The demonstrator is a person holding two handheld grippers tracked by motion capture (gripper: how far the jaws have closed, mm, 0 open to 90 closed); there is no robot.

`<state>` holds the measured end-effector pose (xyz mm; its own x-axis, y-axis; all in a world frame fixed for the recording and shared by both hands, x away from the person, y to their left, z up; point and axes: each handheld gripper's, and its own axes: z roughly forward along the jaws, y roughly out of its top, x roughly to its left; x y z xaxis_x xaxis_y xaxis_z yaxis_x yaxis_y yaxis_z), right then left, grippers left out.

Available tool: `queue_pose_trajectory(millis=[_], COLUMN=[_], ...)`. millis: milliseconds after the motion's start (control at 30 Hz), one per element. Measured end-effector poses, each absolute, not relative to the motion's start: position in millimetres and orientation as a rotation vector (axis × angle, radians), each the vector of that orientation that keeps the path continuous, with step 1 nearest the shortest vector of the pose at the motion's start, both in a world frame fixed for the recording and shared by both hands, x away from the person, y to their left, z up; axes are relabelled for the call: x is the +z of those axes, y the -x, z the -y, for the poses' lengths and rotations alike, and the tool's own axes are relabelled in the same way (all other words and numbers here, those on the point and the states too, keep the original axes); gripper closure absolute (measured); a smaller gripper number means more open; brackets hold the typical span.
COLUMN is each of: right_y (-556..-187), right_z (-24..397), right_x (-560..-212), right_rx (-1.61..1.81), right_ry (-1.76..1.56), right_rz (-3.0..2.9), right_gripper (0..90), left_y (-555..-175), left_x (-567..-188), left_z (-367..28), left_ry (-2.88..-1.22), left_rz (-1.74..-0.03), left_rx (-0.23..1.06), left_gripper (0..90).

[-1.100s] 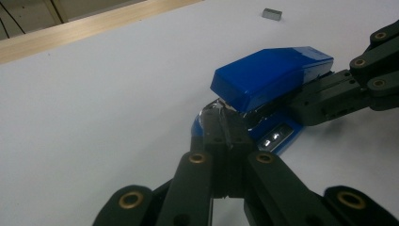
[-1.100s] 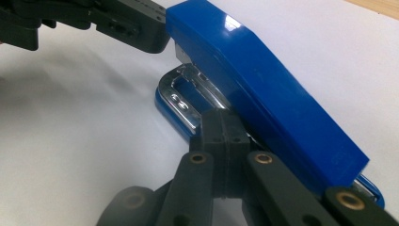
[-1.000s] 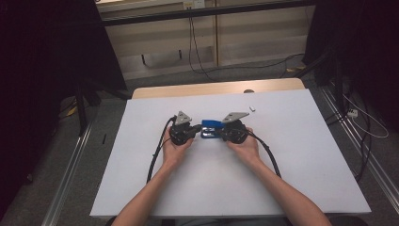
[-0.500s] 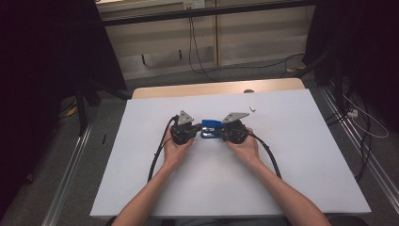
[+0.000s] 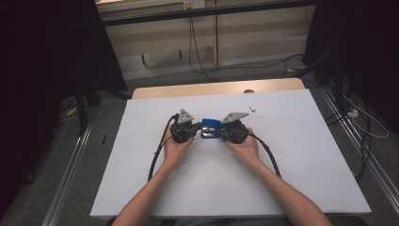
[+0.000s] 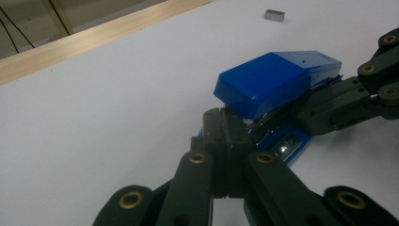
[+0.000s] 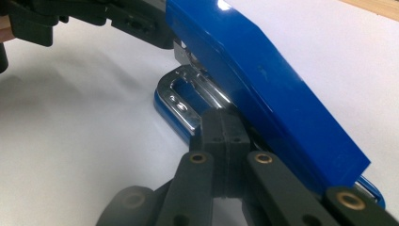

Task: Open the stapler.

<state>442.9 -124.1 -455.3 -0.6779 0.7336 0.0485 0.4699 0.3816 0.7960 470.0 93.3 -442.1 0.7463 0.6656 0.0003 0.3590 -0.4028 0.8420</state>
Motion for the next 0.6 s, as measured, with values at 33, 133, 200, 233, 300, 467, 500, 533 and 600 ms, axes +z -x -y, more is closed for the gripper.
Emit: queue_pose_trajectory(millis=[33,133,200,233,300,467,500,533,600], right_y=[-442.9,-442.6,-442.7,-442.7,-442.4,-441.9,-441.9,-441.7,-441.6], right_z=[124.1,123.7,124.0,124.0,123.7,123.6,123.6,123.3,123.0], right_x=[-455.3,-455.2,-455.4,-455.4,-455.3,-455.6,-455.6,-455.7,-455.6], right_rx=[1.19,1.186,1.189,1.189,1.187,1.189,1.189,1.189,1.187], right_ry=[-1.054,-1.051,-1.053,-1.053,-1.054,-1.061,-1.061,-1.06,-1.058], right_rz=[-2.333,-2.333,-2.332,-2.332,-2.331,-2.326,-2.326,-2.322,-2.321], right_gripper=[90.0,90.0,90.0,90.0,90.0,90.0,90.0,90.0,90.0], left_y=[-470.0,-471.0,-471.0,-471.0,-470.3,-470.3,-470.3,-470.3,-470.6], left_x=[-442.1,-440.3,-439.3,-439.3,-437.9,-436.9,-436.9,-437.1,-436.8], left_z=[-93.3,-92.6,-92.4,-92.4,-92.4,-92.3,-92.3,-92.6,-92.7], left_ry=[-2.029,-2.022,-2.019,-2.019,-2.005,-2.005,-2.005,-2.004,-1.999], left_rz=[-0.773,-0.775,-0.775,-0.775,-0.776,-0.77,-0.77,-0.773,-0.772], left_rx=[0.423,0.427,0.428,0.428,0.422,0.425,0.425,0.421,0.419], left_gripper=[90.0,90.0,90.0,90.0,90.0,90.0,90.0,90.0,90.0])
